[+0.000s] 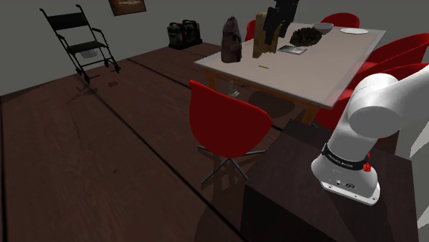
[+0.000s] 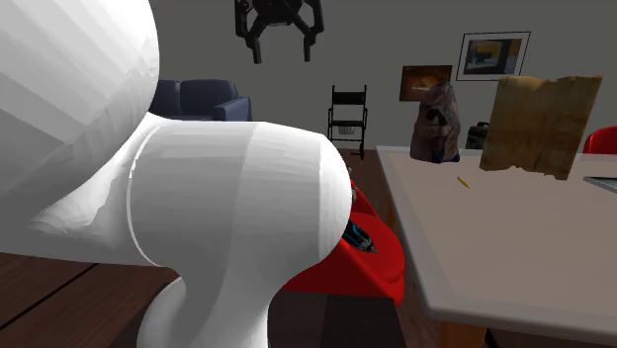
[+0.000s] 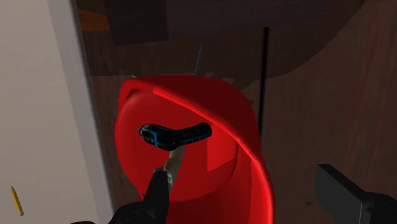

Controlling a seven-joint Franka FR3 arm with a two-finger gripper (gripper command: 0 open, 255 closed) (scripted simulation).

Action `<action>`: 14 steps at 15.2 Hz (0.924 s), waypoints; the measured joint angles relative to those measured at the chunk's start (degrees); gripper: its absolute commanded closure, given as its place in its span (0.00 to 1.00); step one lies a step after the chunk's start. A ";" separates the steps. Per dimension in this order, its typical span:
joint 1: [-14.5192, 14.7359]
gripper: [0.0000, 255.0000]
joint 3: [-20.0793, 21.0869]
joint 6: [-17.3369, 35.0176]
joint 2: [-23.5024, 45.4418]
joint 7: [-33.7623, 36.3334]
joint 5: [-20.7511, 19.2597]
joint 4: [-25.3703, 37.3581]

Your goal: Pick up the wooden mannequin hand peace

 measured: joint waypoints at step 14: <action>-1.89 0.00 -4.17 21.85 16.86 -3.16 -4.12 -6.44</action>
